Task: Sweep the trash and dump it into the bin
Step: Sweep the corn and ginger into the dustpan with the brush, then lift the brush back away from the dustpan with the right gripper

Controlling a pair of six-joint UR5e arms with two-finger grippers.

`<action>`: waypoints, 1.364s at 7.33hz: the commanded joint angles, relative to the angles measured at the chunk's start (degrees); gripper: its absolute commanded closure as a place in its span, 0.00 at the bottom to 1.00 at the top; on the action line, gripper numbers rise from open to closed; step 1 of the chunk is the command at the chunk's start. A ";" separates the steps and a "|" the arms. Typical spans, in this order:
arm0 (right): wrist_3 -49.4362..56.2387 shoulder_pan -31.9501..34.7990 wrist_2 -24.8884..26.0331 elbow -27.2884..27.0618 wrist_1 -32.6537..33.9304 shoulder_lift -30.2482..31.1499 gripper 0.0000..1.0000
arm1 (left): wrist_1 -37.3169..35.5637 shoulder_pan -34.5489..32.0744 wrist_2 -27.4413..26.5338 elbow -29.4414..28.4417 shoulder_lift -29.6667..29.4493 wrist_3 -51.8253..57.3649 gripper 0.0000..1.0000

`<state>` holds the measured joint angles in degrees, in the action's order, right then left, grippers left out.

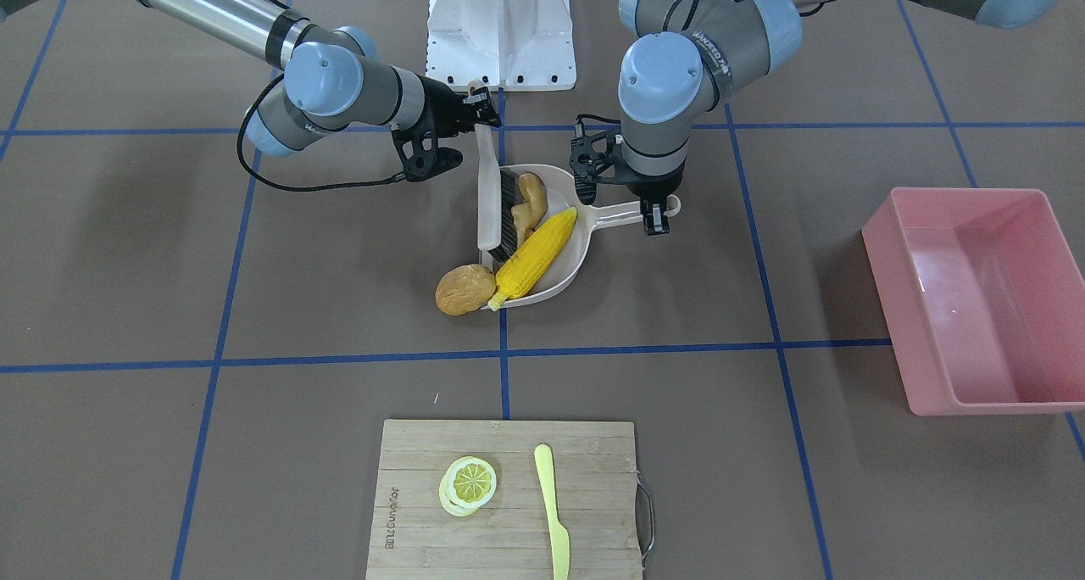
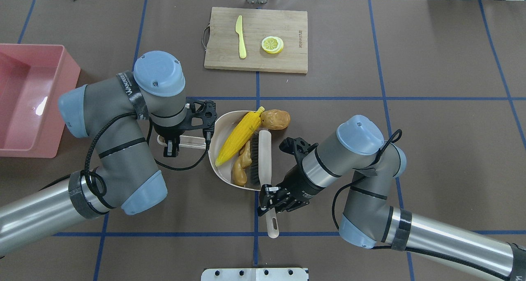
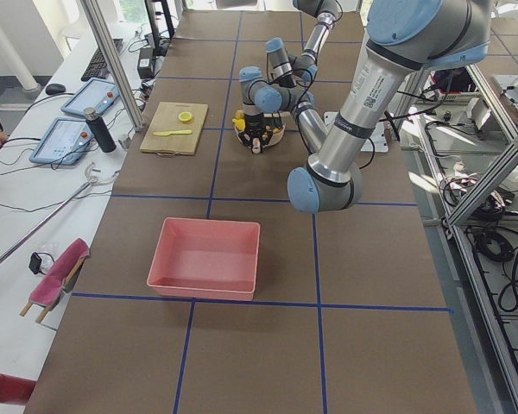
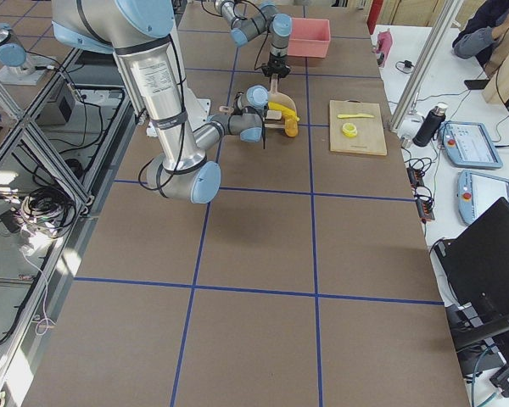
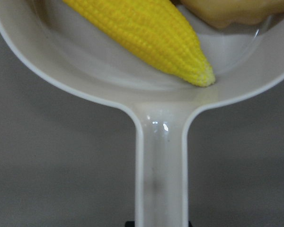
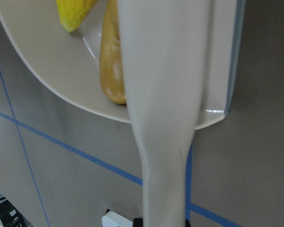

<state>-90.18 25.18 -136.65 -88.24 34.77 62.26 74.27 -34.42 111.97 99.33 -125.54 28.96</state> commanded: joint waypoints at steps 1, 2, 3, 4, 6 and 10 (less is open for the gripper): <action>-1.67 3.10 -3.77 -3.77 0.04 3.38 1.00 | 0.00 -0.03 0.00 0.07 0.03 -0.04 1.00; -1.67 6.78 -7.98 -3.43 0.12 3.48 1.00 | 0.00 -0.03 0.00 -0.01 0.12 -0.04 1.00; -1.58 9.95 -10.98 -3.25 0.04 3.74 1.00 | 0.00 -0.12 0.00 0.07 0.20 -0.04 1.00; -0.71 12.68 -12.83 -2.90 0.04 4.35 1.00 | 0.00 -0.47 0.09 0.07 0.21 -0.04 1.00; 5.15 16.64 -14.69 0.07 0.04 4.97 1.00 | 0.09 -1.26 0.09 -0.01 0.29 0.05 1.00; 19.76 18.68 -15.67 7.90 0.04 4.27 1.00 | 0.35 -2.85 0.27 -0.62 0.82 -0.21 1.00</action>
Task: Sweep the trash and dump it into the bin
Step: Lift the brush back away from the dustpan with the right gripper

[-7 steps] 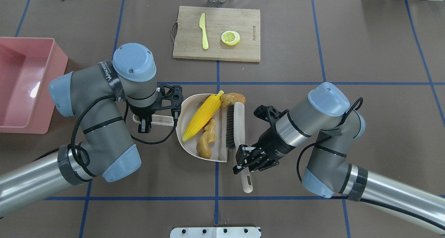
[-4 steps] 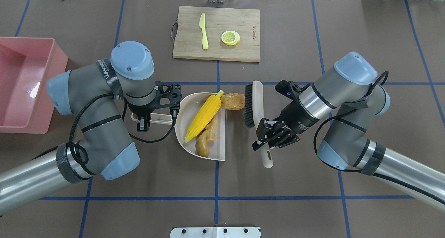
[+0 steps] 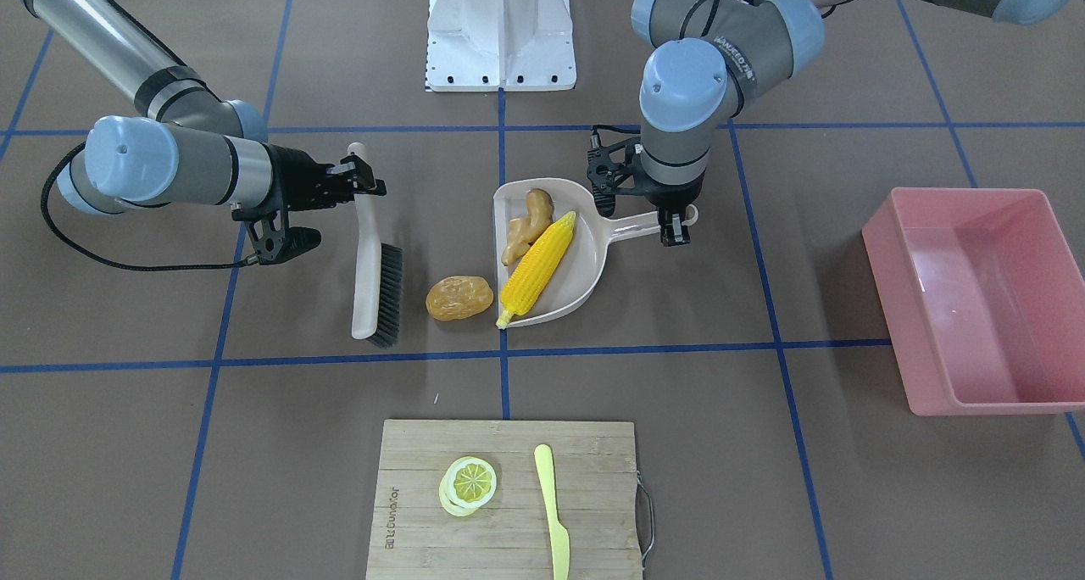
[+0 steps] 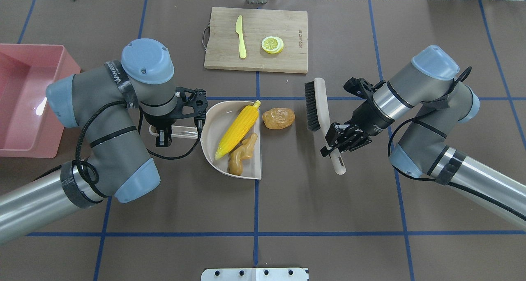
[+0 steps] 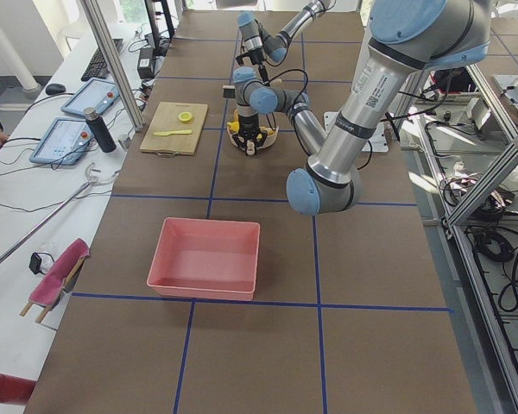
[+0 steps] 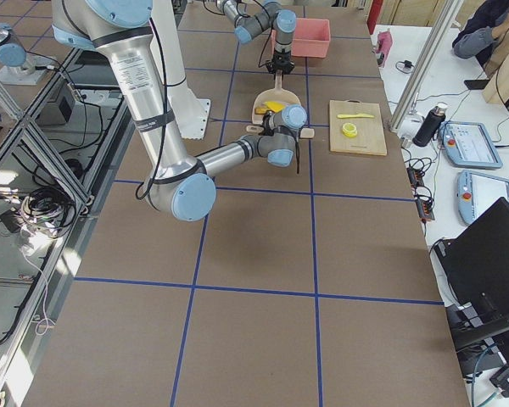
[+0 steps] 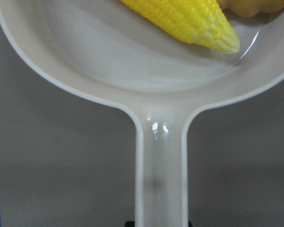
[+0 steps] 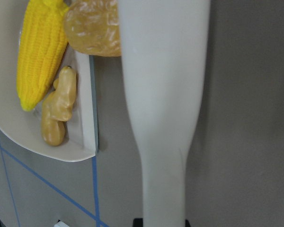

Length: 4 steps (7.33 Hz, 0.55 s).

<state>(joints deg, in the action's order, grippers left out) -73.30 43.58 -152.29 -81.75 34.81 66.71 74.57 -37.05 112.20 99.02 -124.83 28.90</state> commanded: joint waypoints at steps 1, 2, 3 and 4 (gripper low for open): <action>3.33 0.28 0.24 2.11 0.00 -0.79 1.00 | 0.14 -0.21 0.12 -0.67 0.03 -0.34 1.00; 4.12 0.19 0.33 3.34 0.00 -1.75 1.00 | 1.01 -0.13 0.12 -0.93 0.03 -0.60 1.00; 4.13 -0.86 0.50 4.65 0.00 -3.16 1.00 | 2.50 -0.12 0.12 -1.63 0.03 -0.69 1.00; 3.95 -2.43 0.94 5.36 0.00 -3.43 1.00 | 3.38 -0.21 0.21 -2.07 0.03 -0.78 1.00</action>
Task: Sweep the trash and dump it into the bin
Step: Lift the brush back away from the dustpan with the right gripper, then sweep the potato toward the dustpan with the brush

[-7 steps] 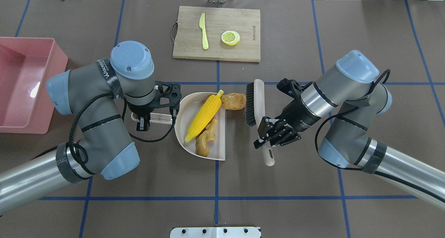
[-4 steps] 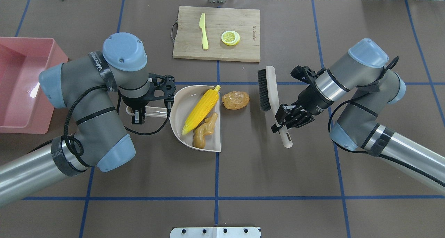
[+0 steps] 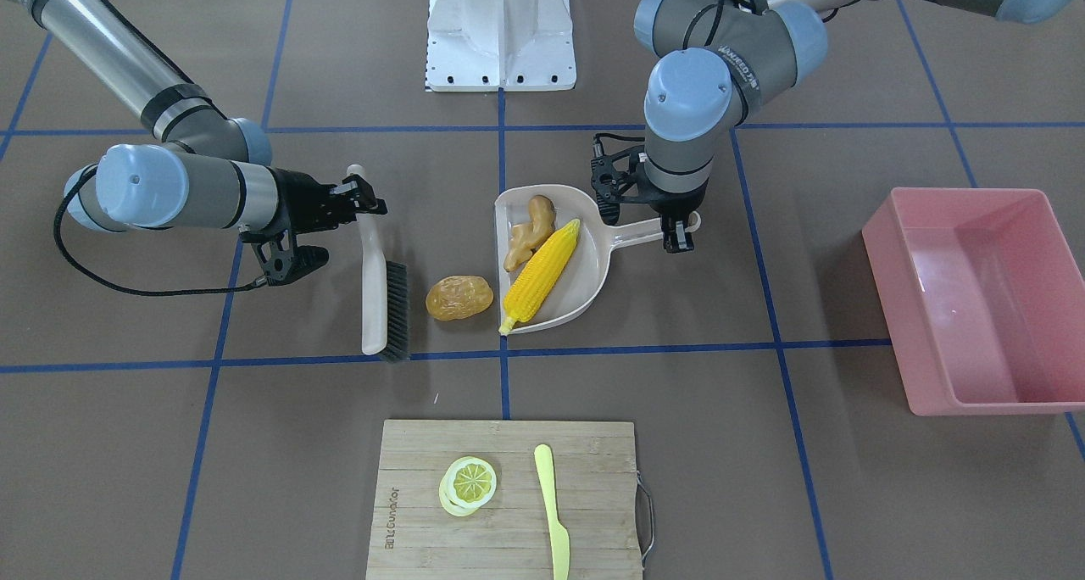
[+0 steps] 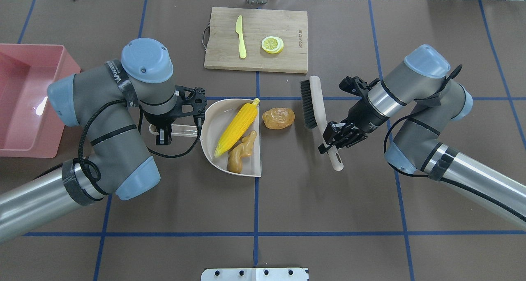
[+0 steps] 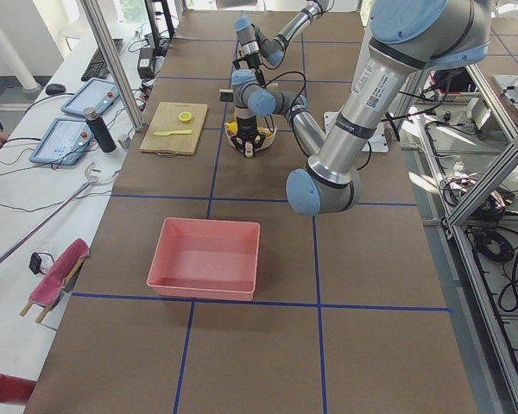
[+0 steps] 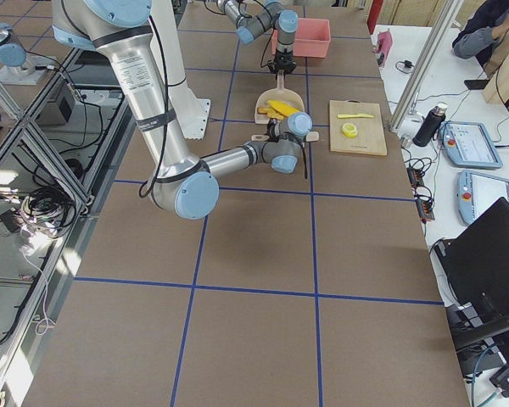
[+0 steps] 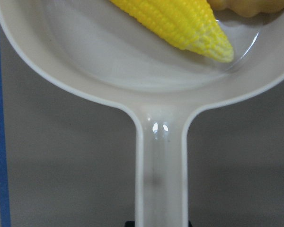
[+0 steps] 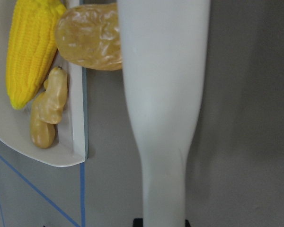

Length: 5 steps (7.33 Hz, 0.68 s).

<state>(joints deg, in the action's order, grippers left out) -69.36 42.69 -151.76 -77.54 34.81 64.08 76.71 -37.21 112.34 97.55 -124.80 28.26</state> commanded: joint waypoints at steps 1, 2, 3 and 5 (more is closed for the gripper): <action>-0.07 -2.60 0.59 1.60 0.00 -0.89 1.00 | 2.21 -0.06 0.07 -1.04 -0.01 -0.13 1.00; -0.86 -3.39 0.50 1.52 0.00 -1.15 1.00 | 2.22 -0.15 0.24 -1.05 -0.01 -0.13 1.00; -1.39 -4.36 0.50 1.25 0.00 -1.24 1.00 | 2.31 -0.41 0.33 -1.05 -0.01 -0.13 1.00; -4.88 -6.11 1.72 0.90 0.00 -2.46 1.00 | 2.31 -0.59 0.33 -0.96 -0.01 -0.05 1.00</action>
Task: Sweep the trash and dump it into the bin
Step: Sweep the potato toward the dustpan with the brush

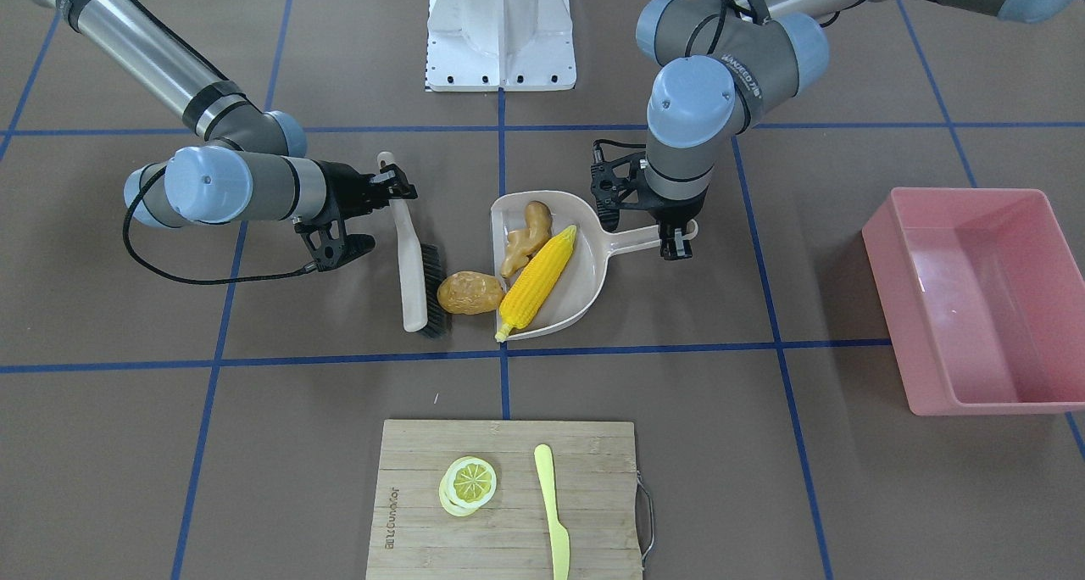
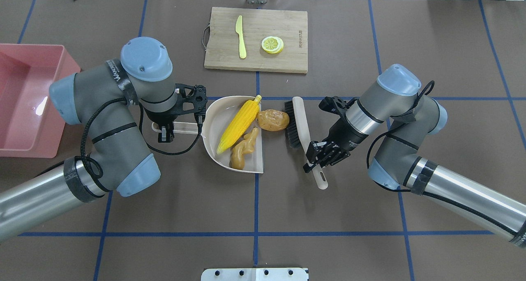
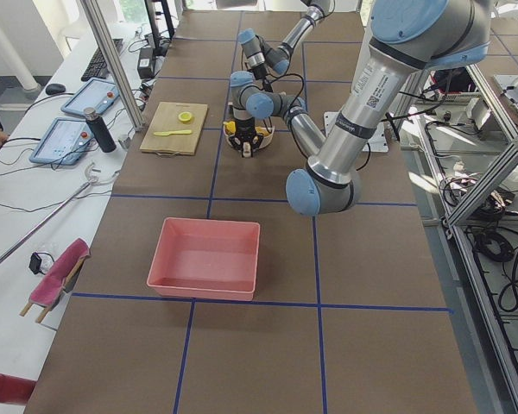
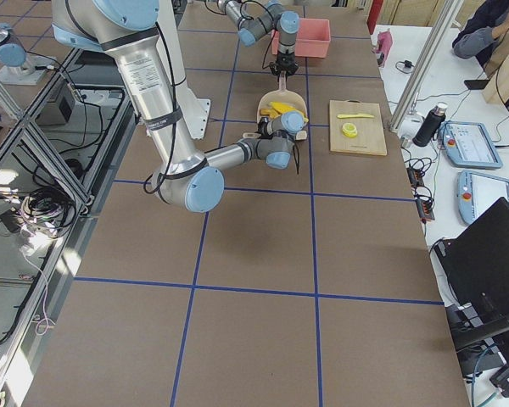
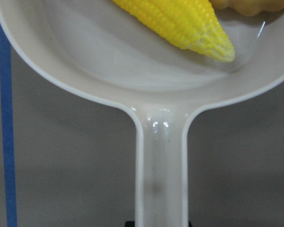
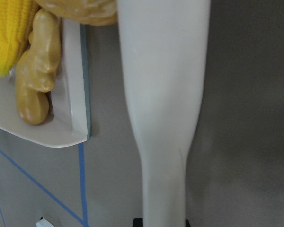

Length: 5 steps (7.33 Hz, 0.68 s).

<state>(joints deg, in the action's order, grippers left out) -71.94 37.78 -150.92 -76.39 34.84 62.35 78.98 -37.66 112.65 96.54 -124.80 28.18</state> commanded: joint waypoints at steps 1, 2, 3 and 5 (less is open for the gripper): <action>-3.80 -2.61 2.37 -0.34 -0.03 -1.52 1.00 | 0.03 -0.13 0.02 -0.03 0.00 0.03 1.00; -5.12 -4.02 3.95 -1.13 -0.03 -1.62 1.00 | 0.03 -0.22 0.02 -0.03 0.00 0.03 1.00; -6.79 -5.34 5.36 -2.09 -0.03 -1.62 1.00 | 0.03 -0.22 0.02 -0.03 0.00 0.03 1.00; -9.51 -6.49 6.34 -2.71 0.05 -3.02 1.00 | 0.47 -0.30 0.11 0.06 0.00 -0.06 1.00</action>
<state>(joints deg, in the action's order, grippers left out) -79.57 32.13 -145.38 -78.73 34.82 60.26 79.15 -37.90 112.70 96.55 -124.81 28.16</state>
